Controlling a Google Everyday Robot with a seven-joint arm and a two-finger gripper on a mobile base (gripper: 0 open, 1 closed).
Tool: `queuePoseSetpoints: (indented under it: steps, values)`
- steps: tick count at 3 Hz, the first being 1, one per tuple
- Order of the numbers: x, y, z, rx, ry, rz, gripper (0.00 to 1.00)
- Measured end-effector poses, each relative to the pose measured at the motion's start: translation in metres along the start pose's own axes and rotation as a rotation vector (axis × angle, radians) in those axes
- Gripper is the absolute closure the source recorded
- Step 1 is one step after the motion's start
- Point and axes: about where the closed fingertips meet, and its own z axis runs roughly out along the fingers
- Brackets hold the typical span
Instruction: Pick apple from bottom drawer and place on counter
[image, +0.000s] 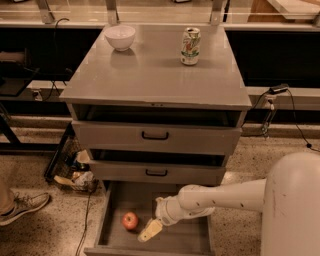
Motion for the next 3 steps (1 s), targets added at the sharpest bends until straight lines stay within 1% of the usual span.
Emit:
queuePoseSetpoints:
  steps: [1, 2, 3]
  values:
    - [0.0, 0.0, 0.0, 0.0, 0.0, 0.0, 0.0]
    - [0.011, -0.012, 0.038, 0.014, -0.069, -0.009, 0.0]
    - [0.01, -0.027, 0.077, 0.015, -0.128, -0.033, 0.0]
